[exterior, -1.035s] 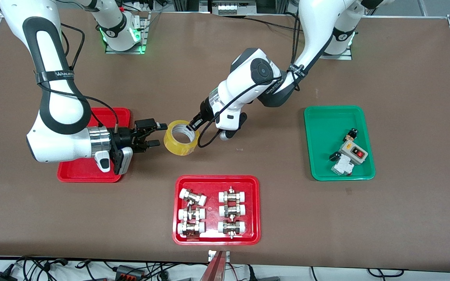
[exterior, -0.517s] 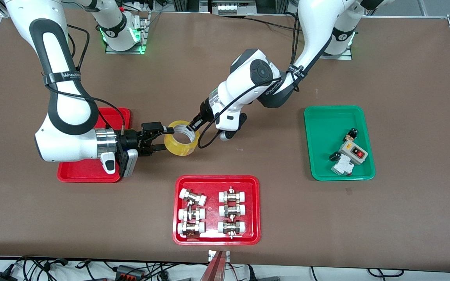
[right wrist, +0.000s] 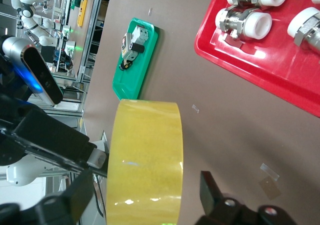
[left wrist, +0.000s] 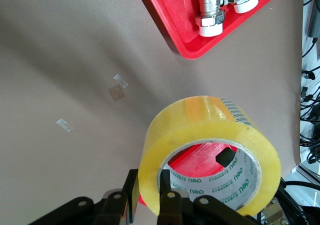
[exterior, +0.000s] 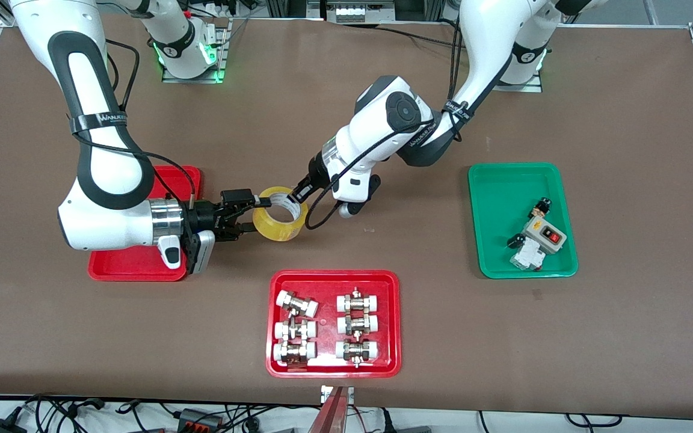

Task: Left arm passes tape to right arm into tray
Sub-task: 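Close the right gripper on the tape held by the left gripper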

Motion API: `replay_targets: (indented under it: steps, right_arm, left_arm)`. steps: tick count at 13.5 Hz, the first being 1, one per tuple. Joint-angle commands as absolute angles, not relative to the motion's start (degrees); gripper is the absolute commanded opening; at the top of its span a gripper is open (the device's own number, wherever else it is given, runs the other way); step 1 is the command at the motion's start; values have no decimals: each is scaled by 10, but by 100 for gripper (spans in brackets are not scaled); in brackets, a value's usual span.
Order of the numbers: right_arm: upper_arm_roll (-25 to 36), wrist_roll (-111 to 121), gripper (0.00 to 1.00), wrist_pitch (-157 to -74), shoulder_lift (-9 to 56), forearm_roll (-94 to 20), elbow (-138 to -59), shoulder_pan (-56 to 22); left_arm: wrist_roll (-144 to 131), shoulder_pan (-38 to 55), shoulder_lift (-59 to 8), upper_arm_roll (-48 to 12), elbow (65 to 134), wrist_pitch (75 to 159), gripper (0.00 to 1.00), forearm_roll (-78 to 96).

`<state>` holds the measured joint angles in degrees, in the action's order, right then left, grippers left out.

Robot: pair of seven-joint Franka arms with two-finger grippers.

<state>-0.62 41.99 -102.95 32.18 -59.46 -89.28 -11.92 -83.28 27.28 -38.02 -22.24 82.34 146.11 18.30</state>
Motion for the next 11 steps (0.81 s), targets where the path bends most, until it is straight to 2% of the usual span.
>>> replay_targets:
  steps: [1, 2, 3, 6, 7, 8, 9, 10, 11]
  right_arm:
    - [-6, 429, 41, -1032, 329, -606, -882, -123]
    - [-6, 429, 27, -1028, 329, -606, -882, -122]
    - [-6, 430, 21, -1028, 329, -606, -882, -122]
    - [-6, 430, 17, -1027, 329, -606, -882, -121]
    - [-6, 431, 17, -1027, 328, -606, -882, -121]
    - [-6, 431, 17, -1027, 329, -606, -882, -120]
    - [-6, 430, 17, -1027, 329, -606, -882, -121]
    - [-6, 431, 17, -1027, 329, -606, -882, -121]
    - [-6, 431, 17, -1027, 329, -606, -882, -120]
  left_arm:
    - [-838, 280, -385, -217, 805, 1462, 5, 188]
    - [-838, 280, -385, -217, 805, 1462, 6, 188]
    - [-838, 280, -385, -217, 804, 1462, 6, 189]
    - [-837, 280, -385, -217, 805, 1462, 7, 188]
    - [-837, 279, -385, -217, 805, 1462, 11, 189]
    - [-839, 276, -385, -217, 805, 1461, 28, 190]
    - [-839, 274, -388, -216, 805, 1461, 84, 190]
    - [-831, 275, -390, -212, 805, 1461, 100, 183]
    - [-805, 272, -385, -207, 805, 1461, 100, 151]
